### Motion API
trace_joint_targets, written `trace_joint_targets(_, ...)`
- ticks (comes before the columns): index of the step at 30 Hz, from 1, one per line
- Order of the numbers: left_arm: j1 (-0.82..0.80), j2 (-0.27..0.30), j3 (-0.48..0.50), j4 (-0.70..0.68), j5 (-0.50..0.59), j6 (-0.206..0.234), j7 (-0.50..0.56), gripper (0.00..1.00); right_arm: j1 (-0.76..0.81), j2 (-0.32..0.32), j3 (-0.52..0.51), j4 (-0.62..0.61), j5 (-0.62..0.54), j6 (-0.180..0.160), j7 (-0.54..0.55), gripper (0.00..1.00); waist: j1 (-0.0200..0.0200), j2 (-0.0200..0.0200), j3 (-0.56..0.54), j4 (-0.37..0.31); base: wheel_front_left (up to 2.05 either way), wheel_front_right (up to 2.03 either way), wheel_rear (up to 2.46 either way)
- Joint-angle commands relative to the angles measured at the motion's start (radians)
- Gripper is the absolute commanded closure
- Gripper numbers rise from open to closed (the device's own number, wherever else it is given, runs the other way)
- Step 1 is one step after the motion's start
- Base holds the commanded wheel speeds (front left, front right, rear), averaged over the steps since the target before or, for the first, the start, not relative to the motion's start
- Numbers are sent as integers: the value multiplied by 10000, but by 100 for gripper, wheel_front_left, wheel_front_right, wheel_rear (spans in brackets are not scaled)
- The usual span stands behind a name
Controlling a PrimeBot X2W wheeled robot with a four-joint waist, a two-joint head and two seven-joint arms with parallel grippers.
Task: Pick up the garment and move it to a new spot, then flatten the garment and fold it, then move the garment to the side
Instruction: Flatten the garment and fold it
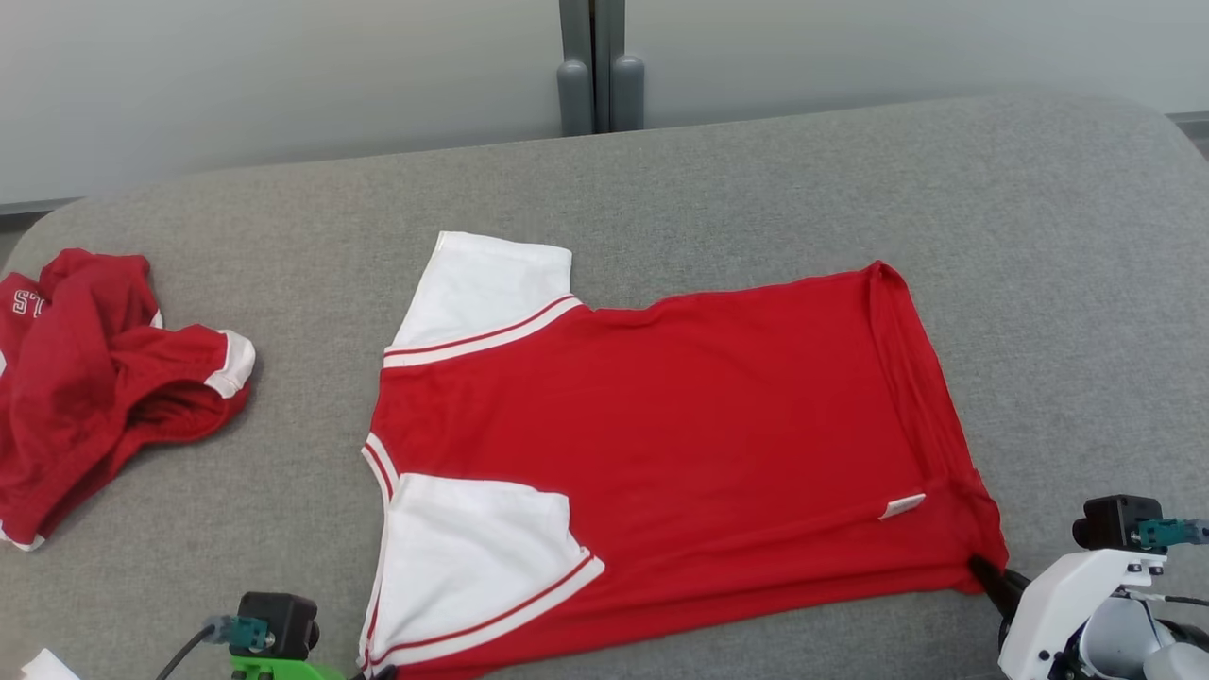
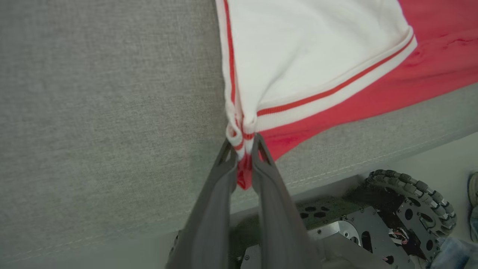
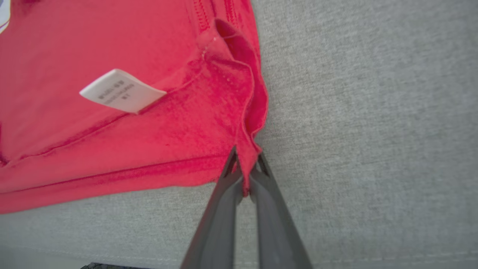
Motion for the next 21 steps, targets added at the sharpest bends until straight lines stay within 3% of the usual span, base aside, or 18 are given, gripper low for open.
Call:
trace_joint_targets(1, 219, 155, 27, -9, -69, 105, 107, 93, 240, 93, -227, -151, -177, -21, 138, 45, 0, 0, -6, -5, 0, 0, 0)
trace_joint_targets(2, 224, 178, 15, -40, -67, 115, 136, 33, 307, 191, -350, -236, -254, -21, 220, 0, 0, 0, -9, -5, 0, 0, 0)
trace_joint_targets(3, 204, 148, 15, -77, -106, 94, 144, 0, 369, 295, -491, -339, -356, -21, 301, 0, 0, 0, -12, -2, 0, 0, 0)
trace_joint_targets(10, -164, 255, 147, -55, 77, -87, -77, 0, 408, 859, -1237, -1178, -885, -18, 457, 0, 0, 0, -20, -8, 0, 0, 0)
trace_joint_targets(17, -1400, 812, 630, -246, 1018, 28, -709, 0, -338, 1142, -1538, -2197, -1066, -16, -190, 0, 0, 0, 139, -78, 0, 0, 0)
trace_joint_targets(21, -2711, 975, 514, -31, 1618, -488, -593, 0, -1110, 1074, -1342, -2092, -1386, -16, -699, 0, 0, 0, 486, -46, 0, 0, 0)
